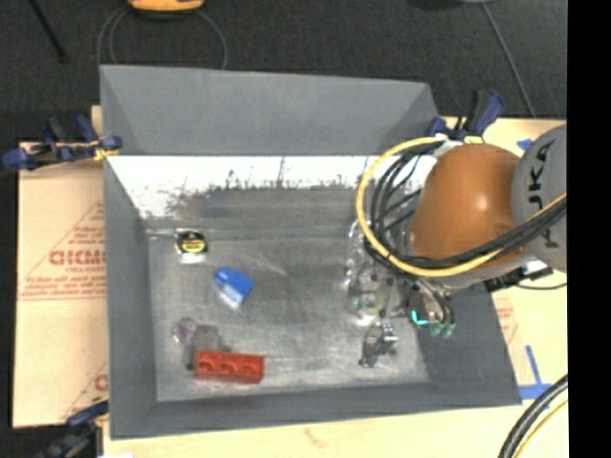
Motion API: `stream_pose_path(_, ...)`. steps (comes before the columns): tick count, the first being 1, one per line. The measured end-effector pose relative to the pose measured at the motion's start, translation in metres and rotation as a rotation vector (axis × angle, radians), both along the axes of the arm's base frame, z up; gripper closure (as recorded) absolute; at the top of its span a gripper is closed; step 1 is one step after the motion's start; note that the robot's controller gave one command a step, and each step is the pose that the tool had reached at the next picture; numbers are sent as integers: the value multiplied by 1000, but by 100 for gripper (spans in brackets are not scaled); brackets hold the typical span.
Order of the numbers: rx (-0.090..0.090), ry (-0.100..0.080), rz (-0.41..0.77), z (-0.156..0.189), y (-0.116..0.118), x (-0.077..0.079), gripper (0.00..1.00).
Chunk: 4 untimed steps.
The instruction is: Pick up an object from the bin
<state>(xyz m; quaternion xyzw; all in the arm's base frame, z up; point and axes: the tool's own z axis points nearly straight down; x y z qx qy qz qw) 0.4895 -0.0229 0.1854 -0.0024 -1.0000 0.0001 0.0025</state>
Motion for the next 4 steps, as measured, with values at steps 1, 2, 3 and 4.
stream_pose_path(1,1,-22,-25,-97,-59,16,0)
stream_pose_path(2,2,-36,-15,-104,-83,33,0)
stream_pose_path(3,-6,-55,-18,-101,-86,38,100)
stream_pose_path(4,-3,-16,13,11,-96,29,100)
